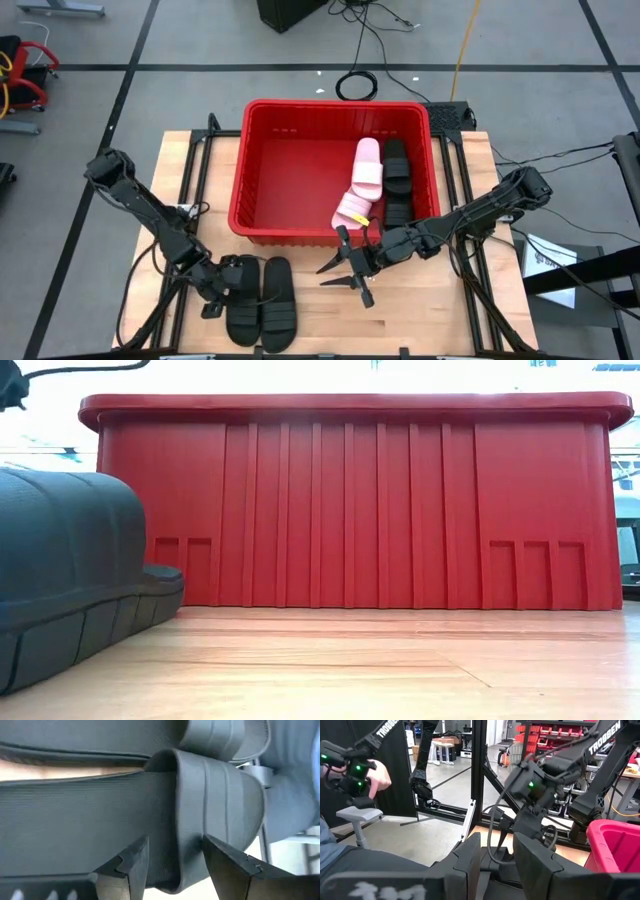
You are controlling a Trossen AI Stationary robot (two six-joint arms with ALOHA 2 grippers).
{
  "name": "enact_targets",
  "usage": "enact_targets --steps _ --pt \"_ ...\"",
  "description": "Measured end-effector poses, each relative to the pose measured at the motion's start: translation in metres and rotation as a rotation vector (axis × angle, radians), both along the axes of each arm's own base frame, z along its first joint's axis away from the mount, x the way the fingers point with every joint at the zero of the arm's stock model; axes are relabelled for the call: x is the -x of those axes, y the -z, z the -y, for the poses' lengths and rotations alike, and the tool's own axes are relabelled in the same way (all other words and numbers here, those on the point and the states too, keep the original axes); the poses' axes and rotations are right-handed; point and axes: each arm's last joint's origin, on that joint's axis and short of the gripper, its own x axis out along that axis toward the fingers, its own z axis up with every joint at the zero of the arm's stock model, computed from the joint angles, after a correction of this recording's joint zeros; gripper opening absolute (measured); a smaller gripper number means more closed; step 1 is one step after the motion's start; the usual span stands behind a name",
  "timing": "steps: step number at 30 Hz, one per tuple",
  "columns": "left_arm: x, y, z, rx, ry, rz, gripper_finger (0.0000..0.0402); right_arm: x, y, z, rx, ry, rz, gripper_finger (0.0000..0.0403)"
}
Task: Pick and place slides into bin
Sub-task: Put the left black slide into the red bin
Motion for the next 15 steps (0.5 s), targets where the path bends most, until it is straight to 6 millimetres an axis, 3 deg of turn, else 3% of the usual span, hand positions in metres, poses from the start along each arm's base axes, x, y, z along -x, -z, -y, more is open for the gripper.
enact_targets --steps 8,15 --pt "0.002 0.024 -0.007 0.179 0.018 0.066 0.0184 0.0 0.0 0.0 0.001 0.004 -0.001 0.0105" --pt "0.004 0.028 -0.008 0.22 0.026 0.096 0.0184 0.0 0.001 0.001 0.009 0.049 -0.007 0.0105"
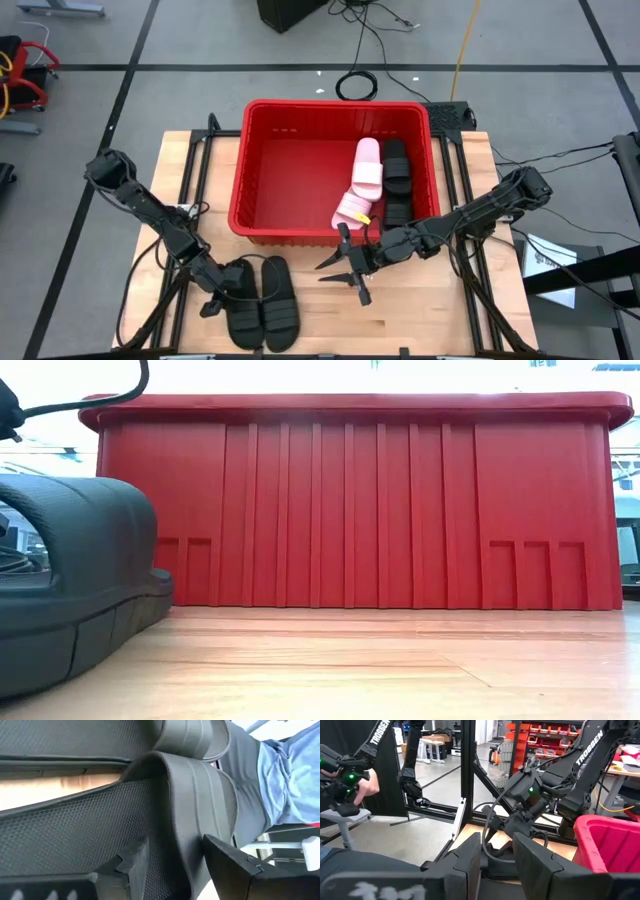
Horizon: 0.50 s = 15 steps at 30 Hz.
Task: Pick and place slides into bin
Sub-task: Put the left black slide into the red bin
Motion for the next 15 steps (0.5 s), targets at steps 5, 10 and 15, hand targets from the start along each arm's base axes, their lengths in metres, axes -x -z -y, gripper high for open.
enact_targets --steps 5,10,15 --pt "-0.0005 -0.001 0.0009 0.011 0.013 0.013 0.0184 0.0 0.0 -0.0001 -0.007 0.001 -0.002 0.0105" --pt "-0.0037 -0.0069 0.0046 0.074 0.024 0.064 0.0184 -0.0001 0.0001 0.0 -0.007 0.001 -0.002 0.0105" --pt "-0.0042 -0.0069 0.0044 0.08 -0.017 0.054 0.0184 0.0 0.0001 -0.0002 -0.007 0.0 -0.002 0.0105"
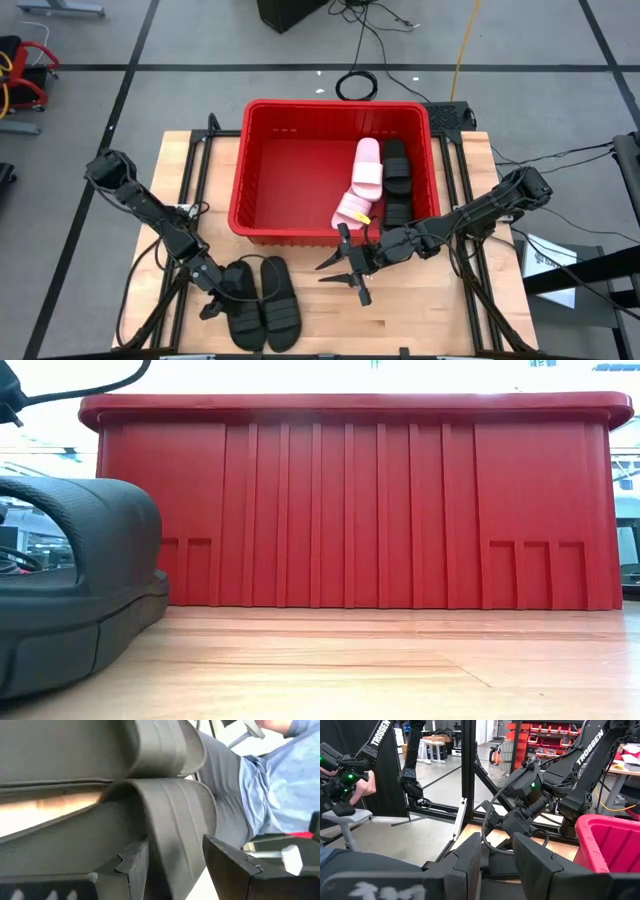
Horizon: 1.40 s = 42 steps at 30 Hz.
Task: Pick and place slides into bin
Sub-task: Put the left black slide into the red bin
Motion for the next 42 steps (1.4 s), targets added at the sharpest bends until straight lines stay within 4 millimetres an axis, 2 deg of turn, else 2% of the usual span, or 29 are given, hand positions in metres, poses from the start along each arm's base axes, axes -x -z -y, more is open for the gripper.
enact_targets --steps 21,34,38,42 --pt "-0.001 0.001 0.0 0.008 -0.033 -0.013 0.0184 0.0 0.0 0.0 -0.026 0.003 -0.007 0.0105" --pt "-0.011 0.022 0.013 0.006 0.037 0.02 0.0183 0.0 0.001 0.0 -0.035 0.005 -0.017 0.0105" --pt "-0.012 0.023 0.013 -0.009 0.048 0.03 0.0157 0.0 0.001 0.0 -0.032 0.005 -0.023 0.0105" --pt "-0.013 0.021 0.015 0.001 0.075 0.068 0.0097 0.0 0.001 0.0 -0.031 0.005 -0.023 0.0105"
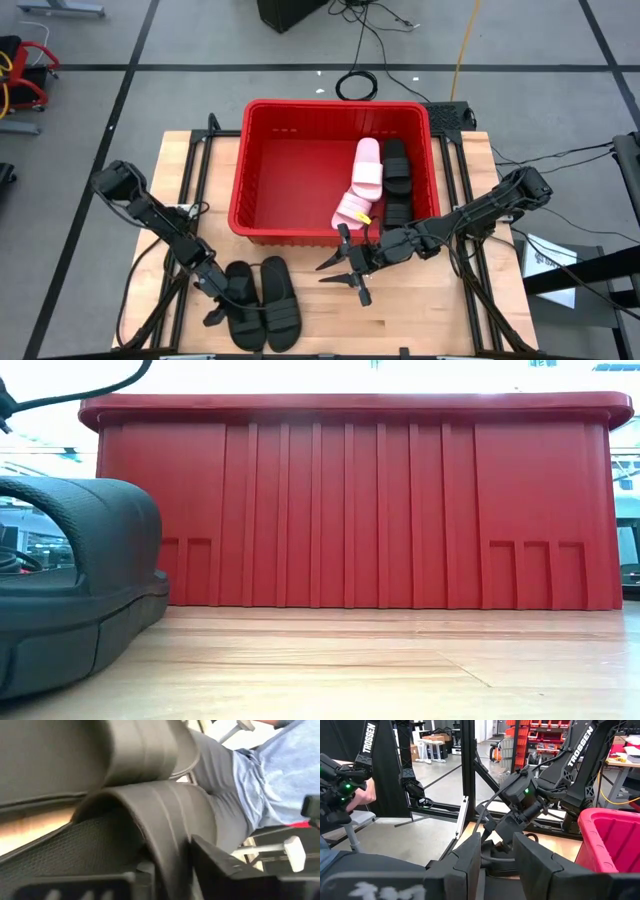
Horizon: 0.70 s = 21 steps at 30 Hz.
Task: Pick and place slides into bin
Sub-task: Put the left black slide into the red bin
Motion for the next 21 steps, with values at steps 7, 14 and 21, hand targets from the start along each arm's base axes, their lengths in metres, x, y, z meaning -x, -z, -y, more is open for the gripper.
enact_targets --steps 7,14,21 --pt "-0.002 -0.005 0.002 0.026 0.04 0.08 0.0008 0.0 0.0 0.0 -0.001 0.0 -0.001 0.0105" --pt "-0.001 -0.006 0.004 0.064 0.091 0.063 0.0028 0.0 0.0 0.0 -0.001 0.0 -0.001 0.0105" --pt "0.0 -0.012 0.008 0.125 0.159 0.097 0.002 0.0 0.0 0.0 -0.001 0.0 -0.002 0.0105"
